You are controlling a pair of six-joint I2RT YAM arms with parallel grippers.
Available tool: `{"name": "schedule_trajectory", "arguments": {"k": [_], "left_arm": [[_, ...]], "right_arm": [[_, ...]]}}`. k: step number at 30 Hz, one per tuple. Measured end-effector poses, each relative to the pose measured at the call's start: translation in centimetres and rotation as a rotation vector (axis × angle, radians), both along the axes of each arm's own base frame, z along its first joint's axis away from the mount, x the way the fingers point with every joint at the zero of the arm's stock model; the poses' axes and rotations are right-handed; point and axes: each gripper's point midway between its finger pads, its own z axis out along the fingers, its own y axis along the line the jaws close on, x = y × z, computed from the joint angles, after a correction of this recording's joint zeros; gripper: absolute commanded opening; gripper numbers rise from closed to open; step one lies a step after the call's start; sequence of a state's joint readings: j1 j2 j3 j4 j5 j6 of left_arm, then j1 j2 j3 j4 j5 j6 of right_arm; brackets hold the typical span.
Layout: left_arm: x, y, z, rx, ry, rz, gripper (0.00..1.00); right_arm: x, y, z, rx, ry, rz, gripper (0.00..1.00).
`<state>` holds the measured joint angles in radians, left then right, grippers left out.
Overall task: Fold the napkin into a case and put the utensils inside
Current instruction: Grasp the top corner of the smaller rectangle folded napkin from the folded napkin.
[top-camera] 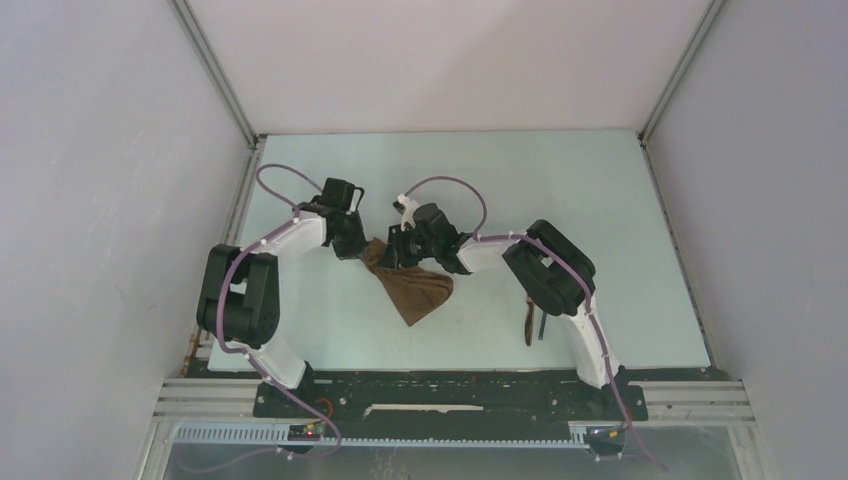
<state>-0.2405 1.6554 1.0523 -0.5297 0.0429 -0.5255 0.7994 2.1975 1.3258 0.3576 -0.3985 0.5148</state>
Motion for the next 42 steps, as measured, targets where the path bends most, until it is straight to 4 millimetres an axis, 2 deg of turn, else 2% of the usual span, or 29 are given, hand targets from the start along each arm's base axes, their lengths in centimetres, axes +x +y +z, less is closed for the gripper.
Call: {"name": "schedule_trajectory", "arguments": {"k": [6,11,13,18,24,31,38,42], "left_arm": [[0.0,-0.2,0.0,-0.014,0.003,-0.002,0.0],[-0.1,-0.2,-0.1,-0.017,0.005,-0.002,0.0],[-0.2,-0.2,-0.2,-0.02,0.006,-0.004,0.0],[-0.1,-0.4,-0.1,-0.032,0.004,-0.008,0.0],[0.0,-0.6,0.6,-0.048,-0.014,-0.005,0.0],[-0.3,-0.8,1.2,-0.07,-0.015,-0.007,0.0],[-0.3,-0.6,1.2,-0.08,-0.009,0.001,0.0],[-0.4,-0.4,1.0,-0.079,0.001,0.007,0.0]], "right_arm": [[-0.2,0.3,0.4,0.022,-0.021,0.027,0.41],[0.3,0.9,0.2,0.018,-0.022,0.033,0.37],[0.5,1.2,0.2,0.018,-0.024,0.034,0.3],[1.1,1.9,-0.1,0.003,-0.005,0.009,0.0],[1.6,2.0,-0.5,0.0,0.115,-0.111,0.0],[2.1,2.1,0.0,0.056,0.258,-0.222,0.0],[2.2,2.9,0.7,0.109,0.283,-0.237,0.0],[2.7,4.2,0.0,0.128,0.272,-0.219,0.0]]}}
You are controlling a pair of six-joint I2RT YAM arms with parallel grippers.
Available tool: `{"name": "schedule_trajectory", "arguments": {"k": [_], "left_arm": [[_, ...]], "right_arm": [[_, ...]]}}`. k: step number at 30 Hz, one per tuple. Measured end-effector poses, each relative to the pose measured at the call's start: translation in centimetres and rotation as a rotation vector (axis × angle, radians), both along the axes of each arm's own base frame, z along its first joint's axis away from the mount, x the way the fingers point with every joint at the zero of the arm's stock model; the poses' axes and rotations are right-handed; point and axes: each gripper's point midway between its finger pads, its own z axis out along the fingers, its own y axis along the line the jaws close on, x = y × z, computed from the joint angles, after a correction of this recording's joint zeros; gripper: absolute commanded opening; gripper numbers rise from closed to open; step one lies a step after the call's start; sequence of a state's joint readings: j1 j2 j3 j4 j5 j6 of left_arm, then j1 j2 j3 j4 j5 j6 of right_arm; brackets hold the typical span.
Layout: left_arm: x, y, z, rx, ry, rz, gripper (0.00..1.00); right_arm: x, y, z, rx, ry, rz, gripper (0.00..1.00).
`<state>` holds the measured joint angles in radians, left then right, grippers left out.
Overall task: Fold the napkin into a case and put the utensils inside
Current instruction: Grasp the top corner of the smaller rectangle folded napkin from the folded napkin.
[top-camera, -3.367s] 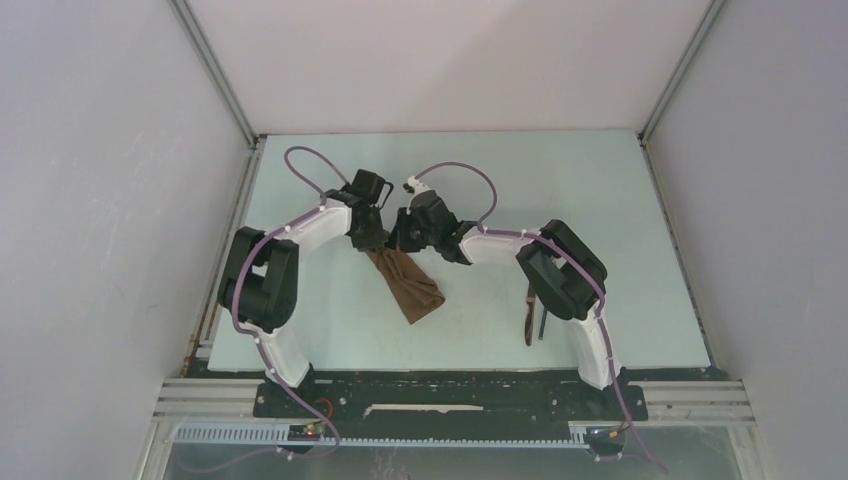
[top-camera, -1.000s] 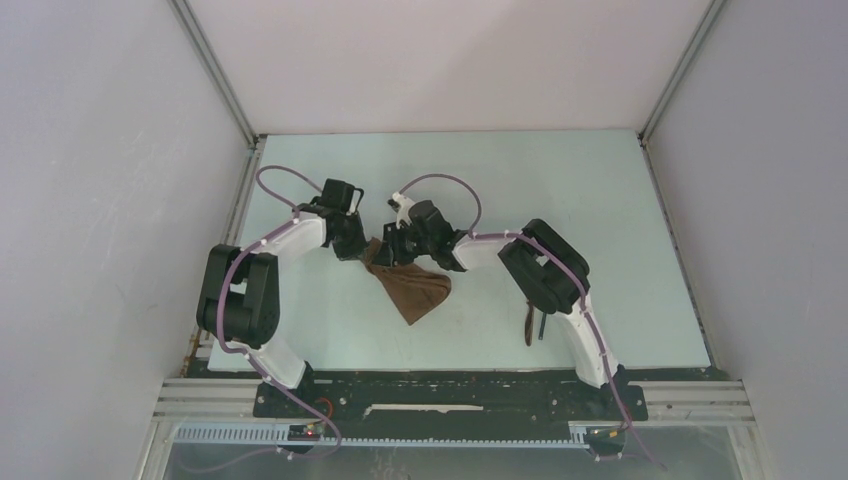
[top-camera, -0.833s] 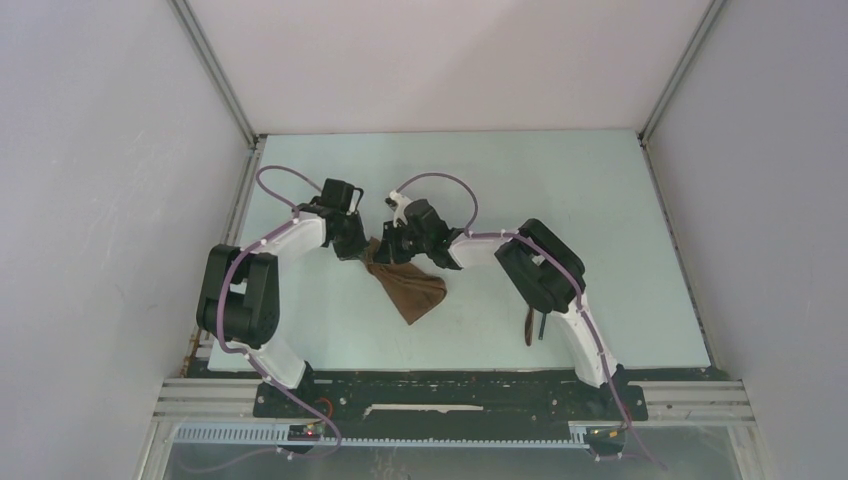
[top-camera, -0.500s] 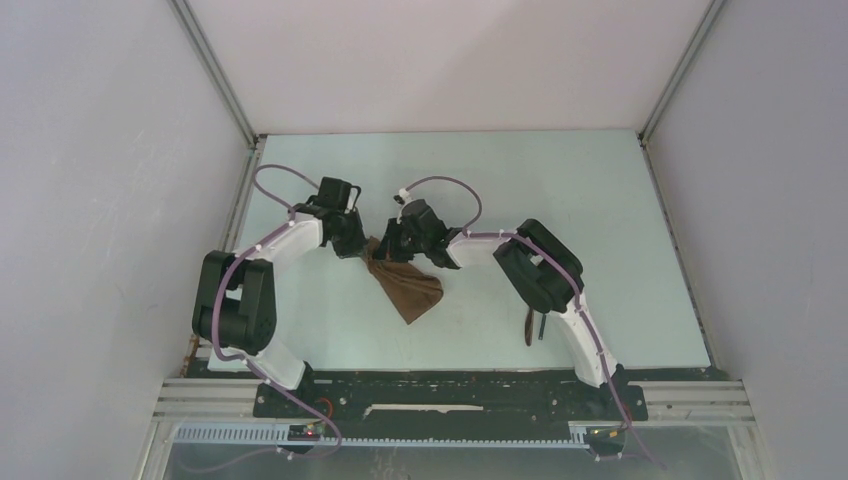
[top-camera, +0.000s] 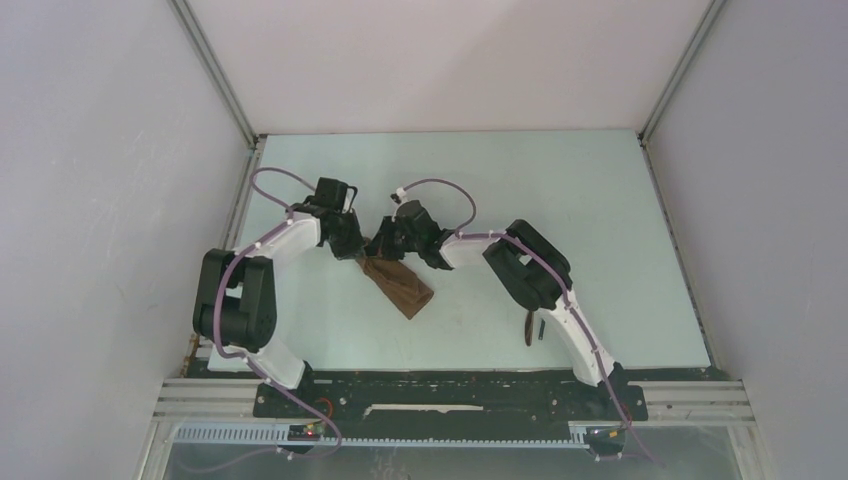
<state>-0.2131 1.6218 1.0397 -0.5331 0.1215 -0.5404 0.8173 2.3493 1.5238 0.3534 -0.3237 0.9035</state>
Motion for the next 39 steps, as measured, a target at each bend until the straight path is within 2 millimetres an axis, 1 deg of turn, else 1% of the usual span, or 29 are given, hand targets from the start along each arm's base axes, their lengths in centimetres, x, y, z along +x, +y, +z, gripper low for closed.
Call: {"name": "schedule_trajectory", "arguments": {"k": [2,7,11,12,14,15,17,19,20,24,26,27,29,31,35,37,39], "left_arm": [[0.0,0.1,-0.3,0.001,0.009,0.003,0.0],[-1.0,0.1,-1.2,-0.016,0.072,0.001,0.0],[-1.5,0.7,-1.4,-0.02,0.105,0.016,0.01],[-1.5,0.8,-1.4,-0.021,0.108,0.021,0.1],[-1.5,1.1,-1.3,-0.019,0.108,0.028,0.33],[-1.6,1.4,-1.2,-0.005,0.105,0.031,0.38],[-1.6,2.1,-0.7,0.031,0.086,0.04,0.43],[-1.3,3.0,0.1,0.073,0.051,0.061,0.42],[-0.9,3.4,0.6,0.095,0.037,0.073,0.39],[1.2,4.0,1.9,0.142,0.006,0.091,0.33],[2.7,4.0,2.2,0.157,0.001,0.095,0.3],[3.2,4.1,2.1,0.167,0.004,0.096,0.28],[4.1,4.3,1.6,0.186,0.014,0.097,0.28],[4.1,4.6,1.0,0.208,0.037,0.092,0.27],[3.3,5.0,0.0,0.243,0.086,0.08,0.27],[3.0,5.1,-0.1,0.255,0.098,0.075,0.24],[2.8,5.1,-0.2,0.264,0.104,0.07,0.18]], "right_arm": [[0.2,0.7,-0.4,0.011,-0.012,0.001,0.0],[0.7,1.9,-0.4,0.014,-0.066,-0.031,0.01],[0.5,2.6,-0.3,-0.005,-0.11,-0.04,0.0],[0.5,2.8,-0.3,-0.011,-0.113,-0.039,0.0],[0.5,2.8,-0.4,-0.023,-0.116,-0.04,0.0],[0.5,2.8,-0.4,-0.023,-0.115,-0.04,0.0],[0.5,2.7,-0.4,-0.021,-0.111,-0.04,0.0],[0.6,2.7,-0.4,-0.02,-0.11,-0.037,0.0],[0.5,2.7,-0.4,-0.02,-0.11,-0.035,0.0],[0.5,2.7,-0.4,-0.02,-0.112,-0.033,0.0],[0.5,2.7,-0.4,-0.018,-0.113,-0.031,0.0],[0.5,2.7,-0.4,-0.017,-0.114,-0.03,0.0],[0.4,2.7,-0.4,-0.017,-0.115,-0.029,0.0],[0.4,2.7,-0.4,-0.016,-0.114,-0.027,0.0],[0.3,2.8,-0.4,-0.015,-0.113,-0.023,0.0],[0.3,2.8,-0.4,-0.014,-0.113,-0.023,0.0],[0.3,2.8,-0.4,-0.014,-0.113,-0.022,0.0]]}}
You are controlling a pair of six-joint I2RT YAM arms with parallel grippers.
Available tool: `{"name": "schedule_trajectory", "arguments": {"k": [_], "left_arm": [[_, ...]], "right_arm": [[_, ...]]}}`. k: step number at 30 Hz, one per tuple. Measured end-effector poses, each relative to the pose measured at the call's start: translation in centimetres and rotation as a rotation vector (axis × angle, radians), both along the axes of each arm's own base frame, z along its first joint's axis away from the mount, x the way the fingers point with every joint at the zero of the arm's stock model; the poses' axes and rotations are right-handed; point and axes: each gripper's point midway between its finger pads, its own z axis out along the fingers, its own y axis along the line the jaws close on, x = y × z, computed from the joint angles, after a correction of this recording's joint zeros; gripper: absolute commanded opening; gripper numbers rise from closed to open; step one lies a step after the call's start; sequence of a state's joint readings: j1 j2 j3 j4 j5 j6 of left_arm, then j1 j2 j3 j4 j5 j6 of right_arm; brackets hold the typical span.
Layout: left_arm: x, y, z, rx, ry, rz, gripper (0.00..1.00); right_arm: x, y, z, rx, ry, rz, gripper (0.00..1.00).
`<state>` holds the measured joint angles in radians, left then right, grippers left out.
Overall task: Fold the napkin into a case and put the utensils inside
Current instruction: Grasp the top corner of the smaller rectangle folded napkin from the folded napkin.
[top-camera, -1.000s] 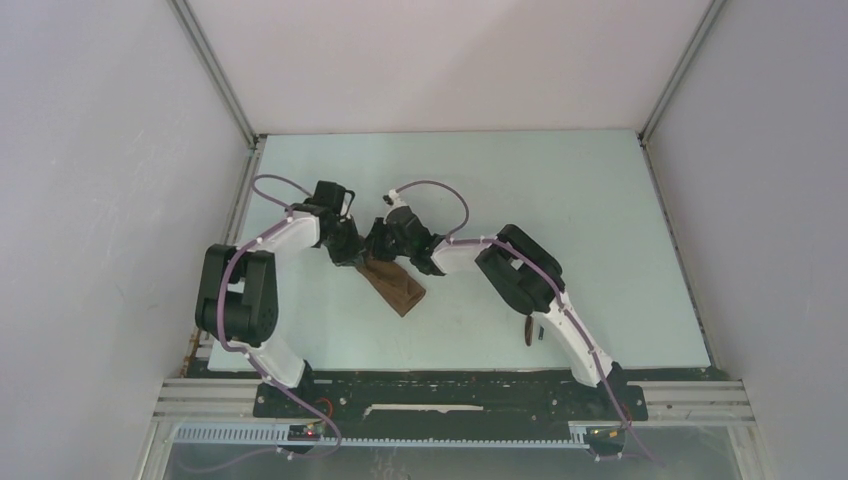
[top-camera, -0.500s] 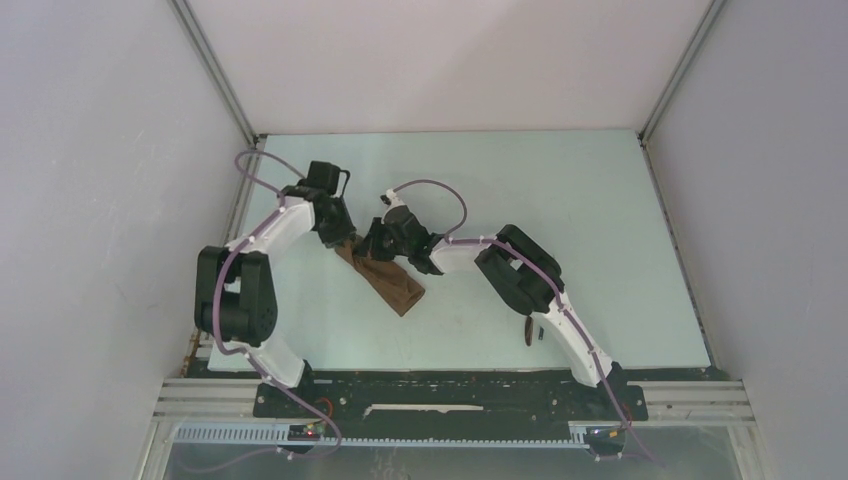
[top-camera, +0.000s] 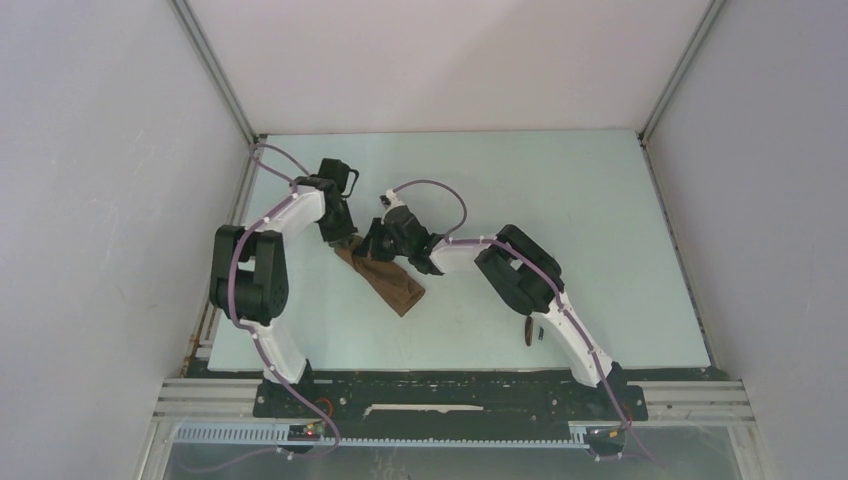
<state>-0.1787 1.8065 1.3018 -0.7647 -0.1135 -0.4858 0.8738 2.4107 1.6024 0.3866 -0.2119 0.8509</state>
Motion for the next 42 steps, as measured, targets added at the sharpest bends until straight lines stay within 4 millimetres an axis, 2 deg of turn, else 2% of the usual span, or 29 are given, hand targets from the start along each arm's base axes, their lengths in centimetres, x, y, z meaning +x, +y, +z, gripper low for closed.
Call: {"name": "schedule_trajectory", "arguments": {"k": [3,6,13,15,18,21,25,27,32,35,39,42], "left_arm": [[-0.1,0.1,-0.2,0.01,0.007,-0.003,0.13],[-0.2,0.1,-0.4,0.019,0.019,-0.017,0.01],[-0.1,0.0,-0.2,0.015,0.029,-0.037,0.0],[-0.1,-0.2,-0.1,0.004,0.031,-0.041,0.0],[-0.3,-0.5,0.1,-0.022,0.027,-0.045,0.0],[-0.8,-0.1,0.1,-0.033,0.034,-0.038,0.0],[-1.5,0.1,-0.5,-0.041,0.056,-0.034,0.0],[-1.7,0.1,-0.7,-0.041,0.063,-0.035,0.0],[-2.2,0.1,-0.9,-0.046,0.056,-0.036,0.0],[-2.6,0.2,-0.7,-0.048,0.043,-0.036,0.0],[-2.6,0.1,-0.2,-0.052,0.018,-0.035,0.0],[-2.5,0.1,0.1,-0.056,0.006,-0.035,0.0]], "right_arm": [[-0.1,0.0,0.0,-0.002,-0.005,0.004,0.0],[-0.1,0.1,-0.1,-0.011,-0.025,0.016,0.0],[-0.3,0.4,-0.1,-0.054,-0.123,0.067,0.0],[-0.5,0.6,0.0,-0.075,-0.16,0.085,0.1],[-1.2,1.3,0.3,-0.105,-0.199,0.121,0.17],[-1.8,1.7,0.5,-0.115,-0.201,0.157,0.33],[-2.7,1.6,0.5,-0.092,-0.171,0.209,0.41],[-3.0,0.8,0.7,-0.065,-0.136,0.229,0.43],[-3.6,-1.4,1.3,0.022,-0.019,0.262,0.45],[-3.7,-1.8,1.7,0.063,0.033,0.274,0.43],[-3.1,-1.8,2.8,0.116,0.066,0.268,0.33],[-2.4,-1.1,3.2,0.143,0.074,0.264,0.23]]}}
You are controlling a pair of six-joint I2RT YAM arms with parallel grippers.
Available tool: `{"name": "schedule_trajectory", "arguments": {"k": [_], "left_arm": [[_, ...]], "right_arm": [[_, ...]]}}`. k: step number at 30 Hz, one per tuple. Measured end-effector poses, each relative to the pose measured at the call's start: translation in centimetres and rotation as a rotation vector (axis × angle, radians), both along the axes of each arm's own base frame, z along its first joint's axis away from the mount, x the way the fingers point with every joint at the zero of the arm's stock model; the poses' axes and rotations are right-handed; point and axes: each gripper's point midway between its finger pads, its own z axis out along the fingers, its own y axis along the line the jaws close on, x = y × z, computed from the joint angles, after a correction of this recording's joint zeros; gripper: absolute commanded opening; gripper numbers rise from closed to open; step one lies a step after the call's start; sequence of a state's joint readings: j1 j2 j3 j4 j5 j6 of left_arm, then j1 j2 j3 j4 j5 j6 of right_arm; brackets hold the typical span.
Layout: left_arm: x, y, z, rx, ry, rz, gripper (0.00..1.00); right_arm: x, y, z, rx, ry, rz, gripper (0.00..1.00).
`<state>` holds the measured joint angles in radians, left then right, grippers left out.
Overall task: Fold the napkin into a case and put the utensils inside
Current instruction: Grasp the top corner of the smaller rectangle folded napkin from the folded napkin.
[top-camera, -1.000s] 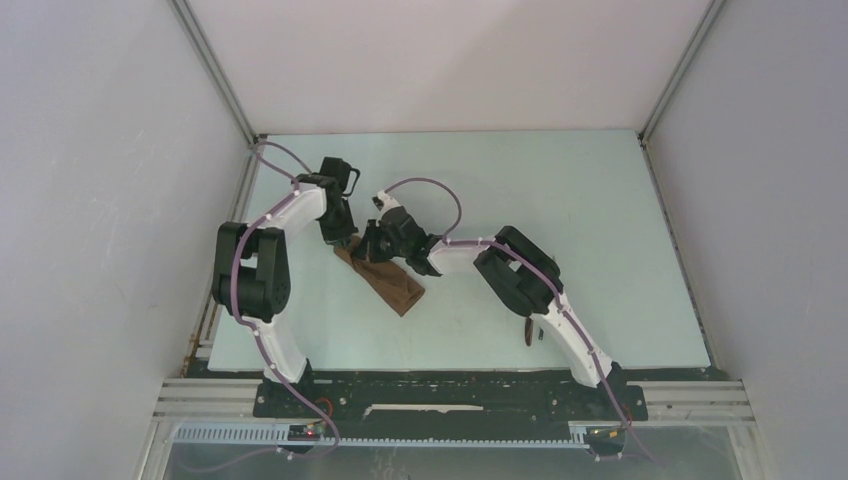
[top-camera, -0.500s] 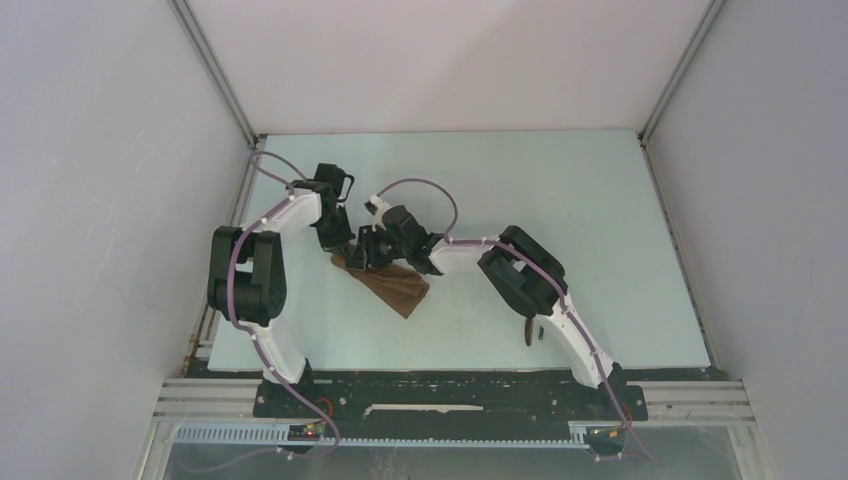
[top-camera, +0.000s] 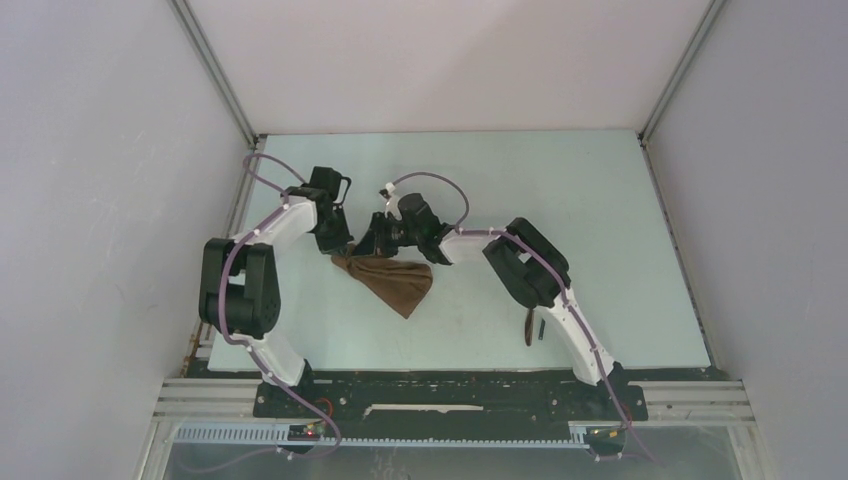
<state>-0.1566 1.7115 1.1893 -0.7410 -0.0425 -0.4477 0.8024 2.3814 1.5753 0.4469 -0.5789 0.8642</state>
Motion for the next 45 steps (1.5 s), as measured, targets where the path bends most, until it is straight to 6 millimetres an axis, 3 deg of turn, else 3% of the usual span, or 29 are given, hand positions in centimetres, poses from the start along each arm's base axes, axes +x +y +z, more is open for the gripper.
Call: {"name": "schedule_trajectory", "arguments": {"k": [4,9,14,22,23,27,31,33,35,37,38,41,45], "left_arm": [[0.2,-0.1,0.2,-0.006,-0.009,0.003,0.0],[0.2,-0.1,0.2,-0.009,-0.009,0.003,0.0],[0.1,-0.3,0.2,-0.015,-0.007,0.003,0.0],[0.5,0.0,-0.6,-0.025,0.007,0.033,0.0],[0.6,0.1,-0.9,-0.033,0.013,0.037,0.03],[1.0,-0.3,-0.8,-0.063,0.012,0.04,0.45],[1.6,-0.7,0.6,-0.105,-0.043,0.045,0.53],[1.5,-0.7,2.1,-0.134,-0.097,0.055,0.47],[1.0,-0.5,3.8,-0.169,-0.153,0.075,0.32],[0.8,0.4,5.1,-0.198,-0.211,0.114,0.05],[0.8,0.9,5.3,-0.212,-0.227,0.142,0.0],[1.0,1.8,4.3,-0.252,-0.217,0.196,0.0],[1.2,2.2,1.2,-0.284,-0.142,0.238,0.0]], "right_arm": [[0.3,0.8,-0.5,0.008,0.019,-0.004,0.15],[-0.6,1.3,-2.4,-0.027,0.055,-0.007,0.01],[-1.5,2.4,-3.0,-0.044,0.047,-0.027,0.0],[-1.1,3.6,-3.4,-0.11,0.013,-0.117,0.0],[-1.1,3.6,-3.4,-0.11,0.017,-0.121,0.0],[-1.1,3.4,-3.6,-0.109,0.021,-0.128,0.0],[-0.8,3.0,-3.6,-0.1,0.019,-0.141,0.0],[-0.7,2.9,-3.6,-0.096,0.018,-0.145,0.0],[-0.5,2.8,-3.5,-0.092,0.018,-0.149,0.0],[-0.5,2.8,-3.5,-0.092,0.018,-0.149,0.0],[-0.5,2.8,-3.5,-0.092,0.018,-0.149,0.0],[-0.5,2.8,-3.5,-0.092,0.017,-0.149,0.0],[-0.5,2.8,-3.5,-0.091,0.017,-0.149,0.0]]}}
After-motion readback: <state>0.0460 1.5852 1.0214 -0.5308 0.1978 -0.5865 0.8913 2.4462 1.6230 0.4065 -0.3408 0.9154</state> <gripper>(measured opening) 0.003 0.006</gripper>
